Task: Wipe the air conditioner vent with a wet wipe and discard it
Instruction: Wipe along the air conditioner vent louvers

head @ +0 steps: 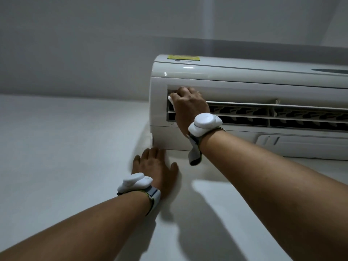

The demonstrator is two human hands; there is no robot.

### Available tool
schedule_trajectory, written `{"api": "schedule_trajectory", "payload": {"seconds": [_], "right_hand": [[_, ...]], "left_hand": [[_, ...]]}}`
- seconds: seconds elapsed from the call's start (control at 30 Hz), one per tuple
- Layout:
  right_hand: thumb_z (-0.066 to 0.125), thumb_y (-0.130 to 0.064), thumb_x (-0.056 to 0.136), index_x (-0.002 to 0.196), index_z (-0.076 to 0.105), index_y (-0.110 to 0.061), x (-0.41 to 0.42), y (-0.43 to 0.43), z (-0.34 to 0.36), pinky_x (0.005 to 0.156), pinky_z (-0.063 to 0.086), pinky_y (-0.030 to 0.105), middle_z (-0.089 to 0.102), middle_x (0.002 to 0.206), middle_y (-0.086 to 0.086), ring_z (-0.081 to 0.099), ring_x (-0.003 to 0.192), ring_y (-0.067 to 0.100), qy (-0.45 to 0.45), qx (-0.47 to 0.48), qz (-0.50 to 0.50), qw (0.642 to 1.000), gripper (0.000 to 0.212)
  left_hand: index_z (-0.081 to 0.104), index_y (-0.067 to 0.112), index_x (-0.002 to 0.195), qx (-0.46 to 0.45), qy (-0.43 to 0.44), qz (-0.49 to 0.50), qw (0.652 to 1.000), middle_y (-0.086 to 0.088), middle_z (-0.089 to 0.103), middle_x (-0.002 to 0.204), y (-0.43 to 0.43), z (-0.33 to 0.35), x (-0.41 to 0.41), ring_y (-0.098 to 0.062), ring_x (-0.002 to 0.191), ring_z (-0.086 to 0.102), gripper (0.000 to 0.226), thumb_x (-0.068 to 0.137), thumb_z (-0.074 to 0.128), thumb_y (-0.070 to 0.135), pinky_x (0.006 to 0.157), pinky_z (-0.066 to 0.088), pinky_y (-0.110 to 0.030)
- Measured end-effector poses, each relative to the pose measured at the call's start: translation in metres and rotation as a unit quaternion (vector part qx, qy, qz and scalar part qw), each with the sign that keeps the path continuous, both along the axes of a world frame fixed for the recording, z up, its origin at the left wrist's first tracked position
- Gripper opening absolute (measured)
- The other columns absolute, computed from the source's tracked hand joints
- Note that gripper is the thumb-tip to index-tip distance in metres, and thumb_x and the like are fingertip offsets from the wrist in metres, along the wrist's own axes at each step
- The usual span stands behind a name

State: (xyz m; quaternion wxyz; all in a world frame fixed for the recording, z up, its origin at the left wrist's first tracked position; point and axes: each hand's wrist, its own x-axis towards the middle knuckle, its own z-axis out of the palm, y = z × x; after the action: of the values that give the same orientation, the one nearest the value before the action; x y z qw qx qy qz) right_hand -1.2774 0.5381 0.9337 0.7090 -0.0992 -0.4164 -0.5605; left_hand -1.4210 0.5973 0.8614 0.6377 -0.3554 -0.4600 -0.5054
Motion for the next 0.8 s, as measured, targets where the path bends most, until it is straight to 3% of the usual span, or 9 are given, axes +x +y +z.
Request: {"api": "schedule_trajectory", "payload": {"seconds": [0.27,0.47,0.63,0.8], "right_hand": [[0.037,-0.020,0.099,0.123,0.056,-0.009,0.036,0.013,-0.003,0.091,0.041,0.043,0.057,0.118,0.015,0.050,0.111,0.035,-0.044,0.023,-0.048,0.998,0.032],[0.036,-0.026,0.102,0.119,0.060,-0.010,0.081,0.044,-0.004,0.088,0.041,0.044,0.060,0.114,0.015,0.052,0.109,0.035,-0.017,0.015,-0.022,1.000,0.033],[0.037,-0.026,0.101,0.118,0.060,-0.008,0.116,0.063,-0.007,0.088,0.042,0.045,0.059,0.115,0.017,0.052,0.109,0.036,-0.002,0.003,-0.010,1.000,0.034],[0.030,-0.024,0.096,0.118,0.059,-0.004,0.172,0.087,-0.013,0.086,0.045,0.048,0.059,0.112,0.021,0.053,0.106,0.039,0.010,-0.019,-0.025,0.999,0.042]], "left_hand": [[0.041,0.023,0.134,-0.028,-0.014,0.026,0.999,0.001,0.041,0.141,-0.003,-0.002,0.002,-0.022,0.131,0.034,0.055,0.090,0.034,0.054,0.108,0.025,-0.042],[0.042,0.019,0.122,-0.019,-0.100,0.059,0.993,-0.003,0.043,0.123,0.015,0.004,0.036,-0.025,0.117,0.039,0.045,0.090,0.028,0.047,0.096,0.031,-0.045],[0.038,0.015,0.113,-0.008,-0.189,0.052,0.981,-0.006,0.038,0.110,0.022,0.014,0.034,-0.028,0.117,0.033,0.045,0.089,0.023,0.050,0.106,0.024,-0.052],[0.038,0.015,0.113,0.010,-0.178,0.039,0.983,-0.007,0.038,0.111,0.027,0.014,0.042,-0.028,0.120,0.033,0.045,0.089,0.026,0.051,0.108,0.022,-0.049]]}}
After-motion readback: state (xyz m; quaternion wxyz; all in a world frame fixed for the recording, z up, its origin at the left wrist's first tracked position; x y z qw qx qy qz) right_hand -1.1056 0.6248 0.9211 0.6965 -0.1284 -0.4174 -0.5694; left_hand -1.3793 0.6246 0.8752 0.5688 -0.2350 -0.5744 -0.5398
